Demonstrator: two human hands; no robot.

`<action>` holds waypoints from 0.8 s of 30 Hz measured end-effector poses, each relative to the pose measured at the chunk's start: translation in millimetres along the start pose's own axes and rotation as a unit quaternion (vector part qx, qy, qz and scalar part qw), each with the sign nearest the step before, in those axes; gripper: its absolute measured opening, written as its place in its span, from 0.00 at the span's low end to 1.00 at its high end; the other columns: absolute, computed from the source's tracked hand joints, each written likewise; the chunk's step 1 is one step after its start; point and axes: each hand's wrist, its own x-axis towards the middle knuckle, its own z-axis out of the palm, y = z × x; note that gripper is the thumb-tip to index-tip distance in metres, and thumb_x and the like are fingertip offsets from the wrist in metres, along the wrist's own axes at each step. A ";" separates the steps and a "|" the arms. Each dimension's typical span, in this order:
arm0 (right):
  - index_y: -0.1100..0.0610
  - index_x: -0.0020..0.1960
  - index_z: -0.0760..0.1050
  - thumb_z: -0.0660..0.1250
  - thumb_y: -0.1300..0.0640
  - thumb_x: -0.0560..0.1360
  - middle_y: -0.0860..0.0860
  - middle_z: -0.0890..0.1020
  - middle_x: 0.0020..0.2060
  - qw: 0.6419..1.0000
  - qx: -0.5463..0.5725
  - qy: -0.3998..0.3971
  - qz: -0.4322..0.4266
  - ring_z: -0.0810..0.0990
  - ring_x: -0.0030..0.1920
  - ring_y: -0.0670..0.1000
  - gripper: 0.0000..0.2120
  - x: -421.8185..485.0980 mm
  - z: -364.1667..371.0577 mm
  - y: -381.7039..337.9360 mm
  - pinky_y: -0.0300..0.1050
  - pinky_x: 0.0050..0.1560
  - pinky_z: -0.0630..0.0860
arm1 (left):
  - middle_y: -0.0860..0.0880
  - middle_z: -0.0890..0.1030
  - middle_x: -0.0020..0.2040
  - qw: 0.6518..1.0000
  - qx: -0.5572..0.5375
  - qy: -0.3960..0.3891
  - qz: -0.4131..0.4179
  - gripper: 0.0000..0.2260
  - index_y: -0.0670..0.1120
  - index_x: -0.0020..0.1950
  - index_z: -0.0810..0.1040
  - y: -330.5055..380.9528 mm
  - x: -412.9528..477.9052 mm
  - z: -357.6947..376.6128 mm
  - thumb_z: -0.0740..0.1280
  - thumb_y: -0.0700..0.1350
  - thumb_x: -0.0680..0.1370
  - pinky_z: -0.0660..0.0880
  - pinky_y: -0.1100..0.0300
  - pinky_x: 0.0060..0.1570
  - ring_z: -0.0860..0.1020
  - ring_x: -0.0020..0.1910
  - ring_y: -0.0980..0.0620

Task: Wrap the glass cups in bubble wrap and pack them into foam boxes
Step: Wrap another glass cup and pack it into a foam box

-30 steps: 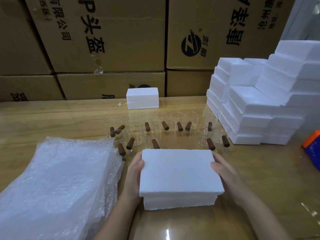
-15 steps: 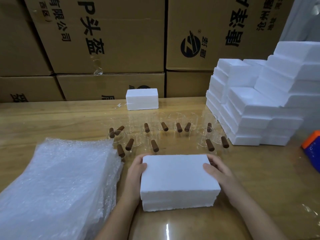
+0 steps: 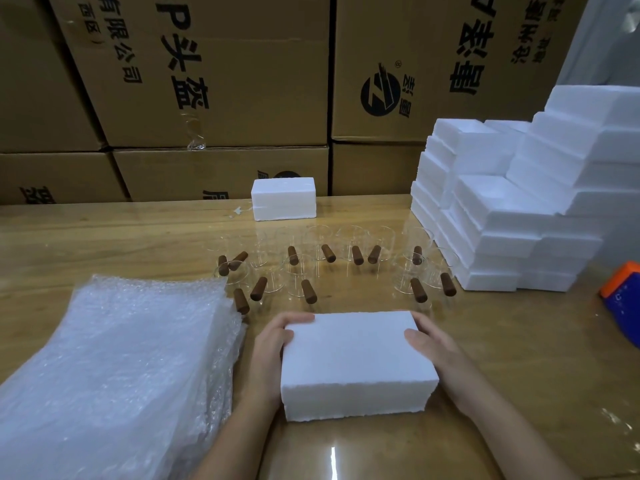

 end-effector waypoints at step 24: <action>0.44 0.59 0.74 0.67 0.47 0.75 0.44 0.81 0.53 0.996 -0.052 0.023 0.076 0.83 0.44 0.41 0.13 -4.0 -9.2 -13.5 0.34 0.36 0.77 | 0.50 0.84 0.46 0.939 0.245 -0.010 -0.241 0.21 0.46 0.49 0.83 41.9 -22.3 -10.5 0.66 0.62 0.73 0.76 0.55 0.51 0.81 0.46 0.53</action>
